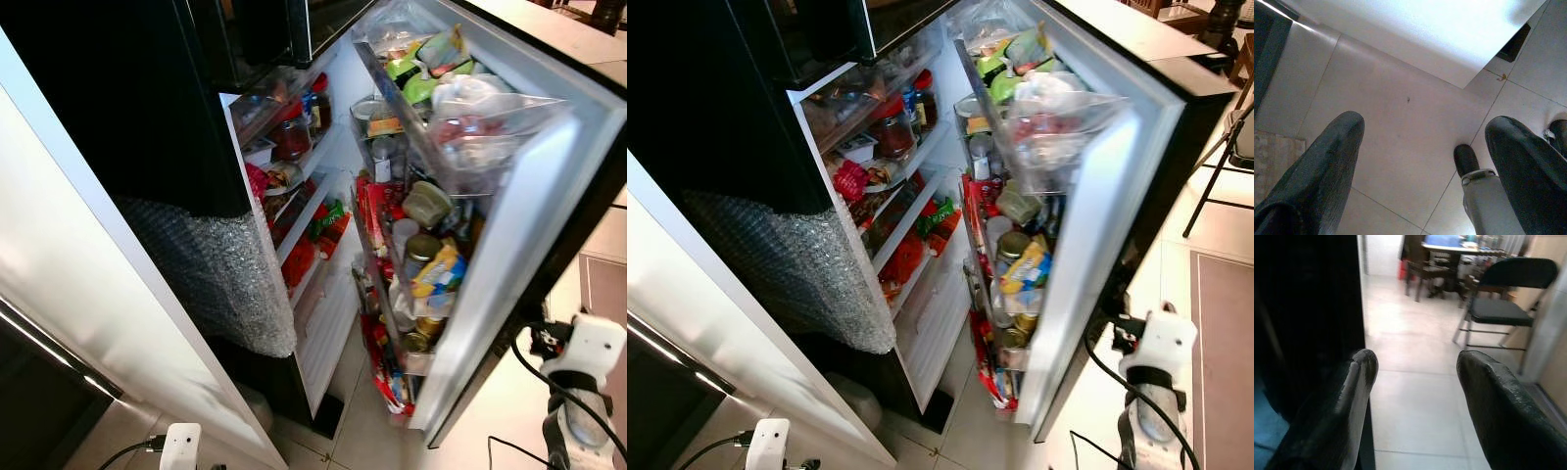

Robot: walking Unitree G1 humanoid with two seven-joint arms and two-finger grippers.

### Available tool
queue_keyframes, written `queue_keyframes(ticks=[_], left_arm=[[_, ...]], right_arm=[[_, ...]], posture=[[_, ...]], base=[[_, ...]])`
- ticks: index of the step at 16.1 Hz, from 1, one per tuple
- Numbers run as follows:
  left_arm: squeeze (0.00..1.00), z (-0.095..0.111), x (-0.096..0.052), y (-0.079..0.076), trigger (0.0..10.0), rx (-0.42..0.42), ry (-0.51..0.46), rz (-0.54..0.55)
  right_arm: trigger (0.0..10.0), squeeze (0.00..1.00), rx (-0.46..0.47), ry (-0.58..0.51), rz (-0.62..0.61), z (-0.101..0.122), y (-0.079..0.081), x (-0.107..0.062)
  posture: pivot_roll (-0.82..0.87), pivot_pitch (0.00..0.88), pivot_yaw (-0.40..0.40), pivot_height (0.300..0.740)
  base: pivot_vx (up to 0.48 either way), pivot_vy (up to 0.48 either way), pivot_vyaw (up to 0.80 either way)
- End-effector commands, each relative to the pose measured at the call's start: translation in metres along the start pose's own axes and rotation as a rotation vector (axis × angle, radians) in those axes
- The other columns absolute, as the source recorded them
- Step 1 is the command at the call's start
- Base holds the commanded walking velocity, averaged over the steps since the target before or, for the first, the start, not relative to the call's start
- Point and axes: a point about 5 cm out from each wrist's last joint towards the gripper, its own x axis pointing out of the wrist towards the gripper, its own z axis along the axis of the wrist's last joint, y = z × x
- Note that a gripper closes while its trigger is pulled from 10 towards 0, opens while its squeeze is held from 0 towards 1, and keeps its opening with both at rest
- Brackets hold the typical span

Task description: Restocking fridge

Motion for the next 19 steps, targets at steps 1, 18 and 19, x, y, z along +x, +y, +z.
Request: queue_keyframes(ticks=[1,18,19], left_arm=[[0.00,-0.005,-0.001,0.005,10.0,0.007,0.023,0.006],[0.00,-0.004,0.000,-0.008,10.0,0.008,0.019,-0.008],[0.00,-0.003,0.000,-0.008,10.0,0.007,0.018,-0.009]], right_arm=[[10.0,0.00,0.023,-0.022,0.069,0.006,0.013,0.004],[10.0,0.00,0.133,-0.008,0.832,0.045,0.096,-0.009],[10.0,0.00,0.135,0.002,0.883,0.048,0.102,-0.012]], posture=[[-0.20,0.000,0.103,0.740],[-0.20,0.000,0.092,0.740],[-0.20,0.000,0.092,0.740]], base=[[0.000,0.000,0.00],[0.000,0.000,0.00],[0.000,0.000,0.00]])
